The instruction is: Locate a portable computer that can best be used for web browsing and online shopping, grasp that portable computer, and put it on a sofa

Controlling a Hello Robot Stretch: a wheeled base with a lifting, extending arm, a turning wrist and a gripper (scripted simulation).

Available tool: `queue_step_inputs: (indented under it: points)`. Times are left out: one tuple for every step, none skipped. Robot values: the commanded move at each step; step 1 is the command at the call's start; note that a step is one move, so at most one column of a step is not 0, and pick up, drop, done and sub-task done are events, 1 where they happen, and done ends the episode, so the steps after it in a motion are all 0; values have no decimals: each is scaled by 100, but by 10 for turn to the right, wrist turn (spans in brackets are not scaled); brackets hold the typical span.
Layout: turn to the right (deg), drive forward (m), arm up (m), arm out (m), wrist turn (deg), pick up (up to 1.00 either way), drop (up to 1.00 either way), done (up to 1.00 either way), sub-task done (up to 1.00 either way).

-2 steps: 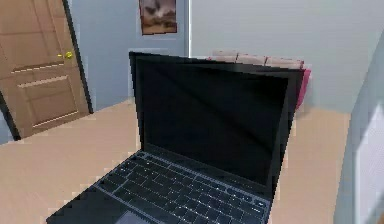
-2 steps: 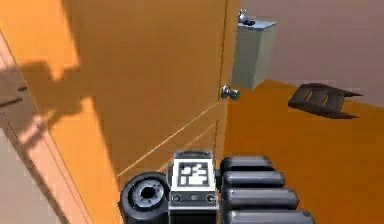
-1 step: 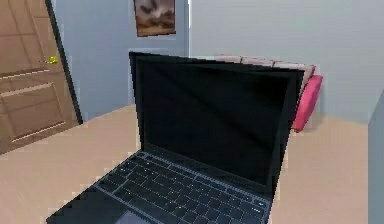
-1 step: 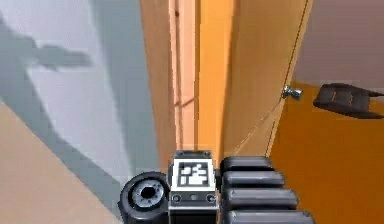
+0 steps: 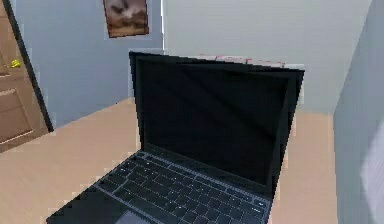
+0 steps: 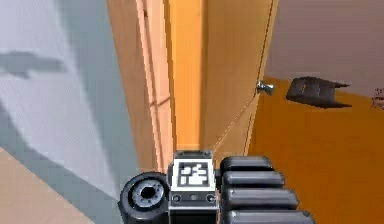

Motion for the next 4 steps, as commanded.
queue_step_inputs:
  points:
    - [0,100,0,0,0,0,0,0,0]
    - [30,0,0,0,0,0,0,0,0]
    - [0,100,0,0,0,0,0,0,0]
    - [0,70,0,0,0,0,0,0,0]
